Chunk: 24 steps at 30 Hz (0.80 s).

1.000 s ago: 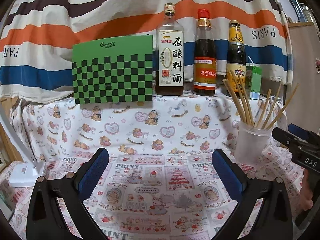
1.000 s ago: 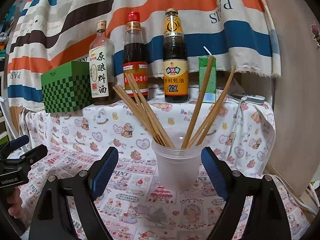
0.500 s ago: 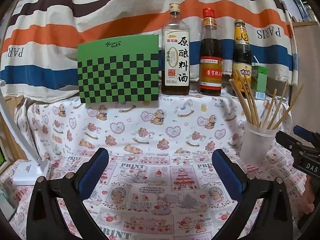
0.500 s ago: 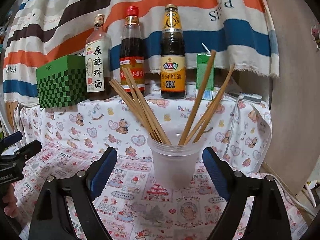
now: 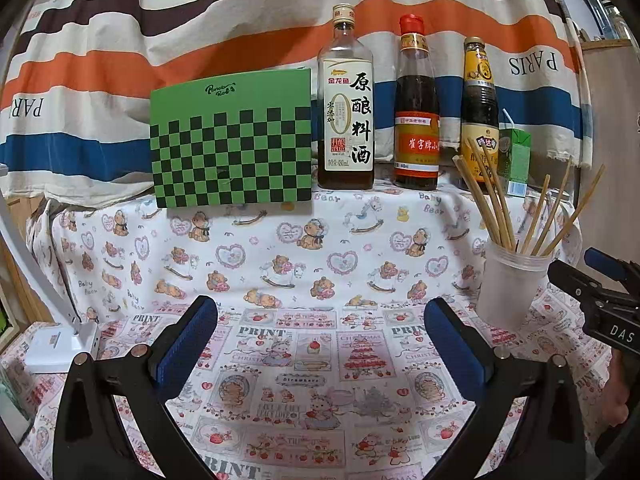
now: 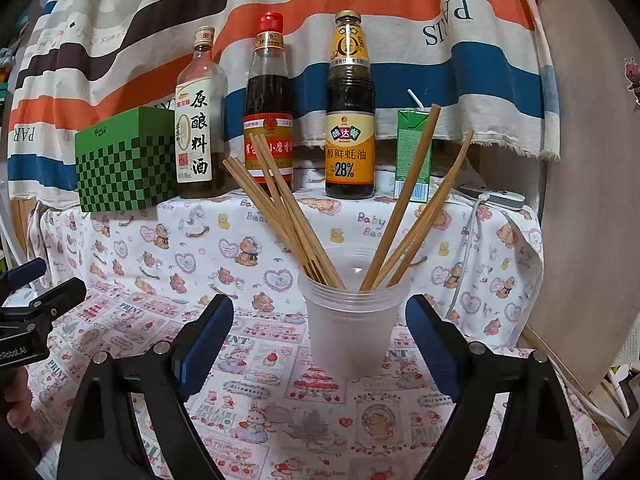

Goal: Organize utensils

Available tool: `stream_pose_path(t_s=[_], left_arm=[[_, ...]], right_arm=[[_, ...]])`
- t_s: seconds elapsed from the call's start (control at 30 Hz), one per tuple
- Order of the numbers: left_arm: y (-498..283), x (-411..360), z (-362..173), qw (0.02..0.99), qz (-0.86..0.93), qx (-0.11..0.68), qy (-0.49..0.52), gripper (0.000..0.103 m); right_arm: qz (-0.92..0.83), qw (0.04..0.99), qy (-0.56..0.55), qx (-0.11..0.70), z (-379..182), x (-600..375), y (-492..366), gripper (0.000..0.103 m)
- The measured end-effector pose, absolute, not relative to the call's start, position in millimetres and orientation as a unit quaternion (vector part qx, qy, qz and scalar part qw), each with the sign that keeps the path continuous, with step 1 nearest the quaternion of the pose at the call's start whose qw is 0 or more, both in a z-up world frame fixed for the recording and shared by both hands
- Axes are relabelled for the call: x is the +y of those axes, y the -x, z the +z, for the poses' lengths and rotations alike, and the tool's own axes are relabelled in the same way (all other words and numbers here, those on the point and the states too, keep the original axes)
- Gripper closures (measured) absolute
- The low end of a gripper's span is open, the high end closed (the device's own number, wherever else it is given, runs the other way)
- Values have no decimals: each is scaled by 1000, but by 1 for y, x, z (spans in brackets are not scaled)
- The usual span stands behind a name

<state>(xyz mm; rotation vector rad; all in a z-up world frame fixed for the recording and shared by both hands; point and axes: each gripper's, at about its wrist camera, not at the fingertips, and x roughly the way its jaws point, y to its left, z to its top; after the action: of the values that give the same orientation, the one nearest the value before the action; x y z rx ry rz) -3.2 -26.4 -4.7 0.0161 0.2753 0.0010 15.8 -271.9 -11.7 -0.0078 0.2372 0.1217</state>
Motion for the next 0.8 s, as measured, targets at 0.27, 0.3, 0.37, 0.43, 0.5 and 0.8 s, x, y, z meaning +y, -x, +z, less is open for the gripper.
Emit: stream_pose_path(t_s=[0.27,0.3,0.37,0.43,0.5,0.8], left_arm=[[3,-27,-5,991,1,137,-8,0],[3,-27,-5,991,1,137,-8,0],[3,-27,-5,990,0,138,-9,0],[3,-27,-4,991,0,137,-11,0],[4,-26,-5,991,-1,137,-9,0],[3,-28,-5,990,-2,137,-10,0]], right_arm=[[58,991,3,119,-12,-272,-16,14],[58,991,3,119,-12,-272,-16,13],[58,991,3,121,-12,-272,-16,13],[57,991,2,120,-12,-272,-16,13],[56,991,4,120,-12,-271,-16,13],[52,991,1,119,-12,-273,-16,13]])
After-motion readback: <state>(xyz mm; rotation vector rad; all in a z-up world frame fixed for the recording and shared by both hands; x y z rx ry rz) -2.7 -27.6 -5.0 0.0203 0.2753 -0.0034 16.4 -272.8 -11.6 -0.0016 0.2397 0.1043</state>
